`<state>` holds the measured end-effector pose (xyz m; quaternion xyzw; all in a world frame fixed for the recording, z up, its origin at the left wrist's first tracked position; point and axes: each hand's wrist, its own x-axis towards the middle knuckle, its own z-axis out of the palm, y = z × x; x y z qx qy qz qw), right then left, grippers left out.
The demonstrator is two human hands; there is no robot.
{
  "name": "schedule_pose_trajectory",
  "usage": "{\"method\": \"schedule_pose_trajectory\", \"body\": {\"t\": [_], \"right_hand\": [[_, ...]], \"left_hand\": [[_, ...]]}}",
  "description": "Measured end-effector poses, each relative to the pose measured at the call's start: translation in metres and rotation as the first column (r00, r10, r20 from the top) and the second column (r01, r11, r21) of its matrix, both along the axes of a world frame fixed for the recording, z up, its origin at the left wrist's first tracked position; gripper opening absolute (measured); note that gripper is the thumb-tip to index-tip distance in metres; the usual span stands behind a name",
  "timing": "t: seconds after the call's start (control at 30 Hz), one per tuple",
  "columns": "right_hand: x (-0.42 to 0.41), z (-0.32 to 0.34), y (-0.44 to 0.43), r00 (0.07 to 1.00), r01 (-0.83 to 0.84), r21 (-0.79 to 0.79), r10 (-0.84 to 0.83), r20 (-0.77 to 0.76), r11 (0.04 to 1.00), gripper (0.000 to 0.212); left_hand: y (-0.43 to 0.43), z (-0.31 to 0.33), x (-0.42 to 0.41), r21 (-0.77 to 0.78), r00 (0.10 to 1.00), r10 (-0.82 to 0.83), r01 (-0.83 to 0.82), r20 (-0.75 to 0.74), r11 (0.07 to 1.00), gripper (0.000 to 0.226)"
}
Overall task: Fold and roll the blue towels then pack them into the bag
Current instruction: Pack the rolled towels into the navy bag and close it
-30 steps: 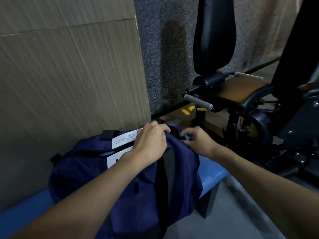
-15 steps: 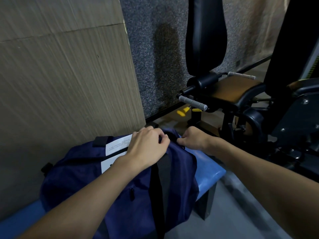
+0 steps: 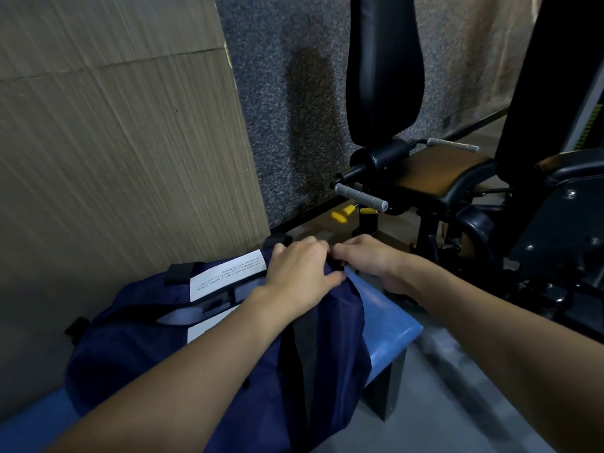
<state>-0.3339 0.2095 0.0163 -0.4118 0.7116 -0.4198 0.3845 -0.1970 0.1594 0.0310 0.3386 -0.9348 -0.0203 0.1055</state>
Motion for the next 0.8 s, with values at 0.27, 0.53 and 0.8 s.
{"method": "schedule_pose_trajectory", "body": {"t": [0.27,0.53,0.8], "right_hand": [[0.0,-0.015,-0.004,0.995,-0.079,-0.059,0.082,0.058,0.995,0.024],[-0.004,-0.026,-0.004,0.946,-0.247,-0.189,0.194,-0.261,0.95,0.03],[0.003,-0.044,-0.002,0.686,-0.186,-0.096,0.059,-0.726,0.978,0.019]], "left_hand": [[-0.006,-0.012,-0.006,-0.008,0.997,-0.041,0.041,-0.065,0.999,0.021],[-0.013,-0.011,-0.011,0.363,0.885,0.277,-0.135,-0.374,0.922,0.028],[-0.02,-0.008,0.002,0.491,0.783,0.425,-0.178,-0.455,0.853,0.036]]}}
